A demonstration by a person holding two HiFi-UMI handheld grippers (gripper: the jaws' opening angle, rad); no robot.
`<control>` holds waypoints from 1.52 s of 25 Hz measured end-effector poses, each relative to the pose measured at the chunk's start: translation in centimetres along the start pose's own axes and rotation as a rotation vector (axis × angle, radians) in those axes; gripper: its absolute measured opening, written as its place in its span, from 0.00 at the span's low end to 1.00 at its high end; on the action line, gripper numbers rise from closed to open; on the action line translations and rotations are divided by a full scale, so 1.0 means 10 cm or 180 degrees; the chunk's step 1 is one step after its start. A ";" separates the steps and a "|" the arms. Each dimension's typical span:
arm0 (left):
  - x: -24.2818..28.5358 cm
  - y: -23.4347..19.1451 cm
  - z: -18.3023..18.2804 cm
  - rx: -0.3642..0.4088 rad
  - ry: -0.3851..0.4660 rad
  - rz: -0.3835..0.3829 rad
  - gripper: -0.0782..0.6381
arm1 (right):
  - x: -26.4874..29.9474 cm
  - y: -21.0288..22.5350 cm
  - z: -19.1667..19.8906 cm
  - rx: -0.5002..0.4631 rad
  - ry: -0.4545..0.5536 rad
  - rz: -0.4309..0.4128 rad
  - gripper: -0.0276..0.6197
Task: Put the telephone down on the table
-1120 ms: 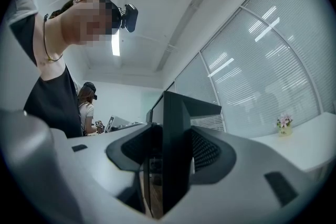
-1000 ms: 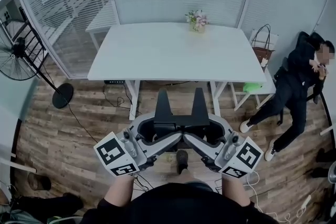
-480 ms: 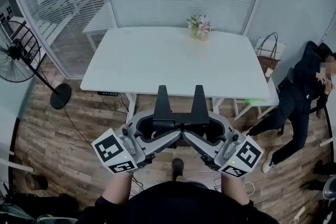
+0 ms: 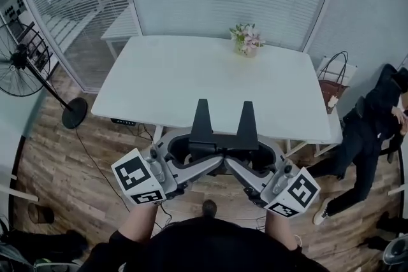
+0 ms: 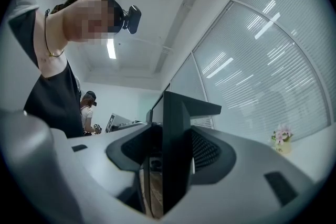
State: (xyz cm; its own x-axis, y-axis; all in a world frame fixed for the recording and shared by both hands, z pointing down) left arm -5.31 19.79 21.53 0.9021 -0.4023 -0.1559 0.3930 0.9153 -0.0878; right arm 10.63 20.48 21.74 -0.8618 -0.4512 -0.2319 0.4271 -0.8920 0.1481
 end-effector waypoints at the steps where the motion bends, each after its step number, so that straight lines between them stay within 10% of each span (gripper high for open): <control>1: 0.03 -0.03 0.02 0.0006 0.0007 -0.0014 0.44 | 0.00 0.05 0.01 -0.0006 -0.0003 -0.0018 0.39; 38: -0.03 -0.29 0.08 0.0063 -0.0005 -0.0303 0.44 | 0.26 0.32 0.14 0.0107 -0.0074 -0.0296 0.39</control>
State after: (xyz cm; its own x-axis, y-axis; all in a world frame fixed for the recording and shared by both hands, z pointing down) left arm -6.58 17.26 22.65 0.8607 -0.4876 -0.1463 0.4805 0.8731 -0.0826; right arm 9.36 16.45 22.93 -0.9036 -0.3653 -0.2239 0.3358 -0.9283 0.1593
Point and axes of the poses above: the fingertips, and each gripper's own axes: x forward along the fingers, y to its right, z out of its underside, the point moved 7 cm from there along -x, backward along the fingers, and after that the axes turned 4 degrees about x, right-handed, at the moved point
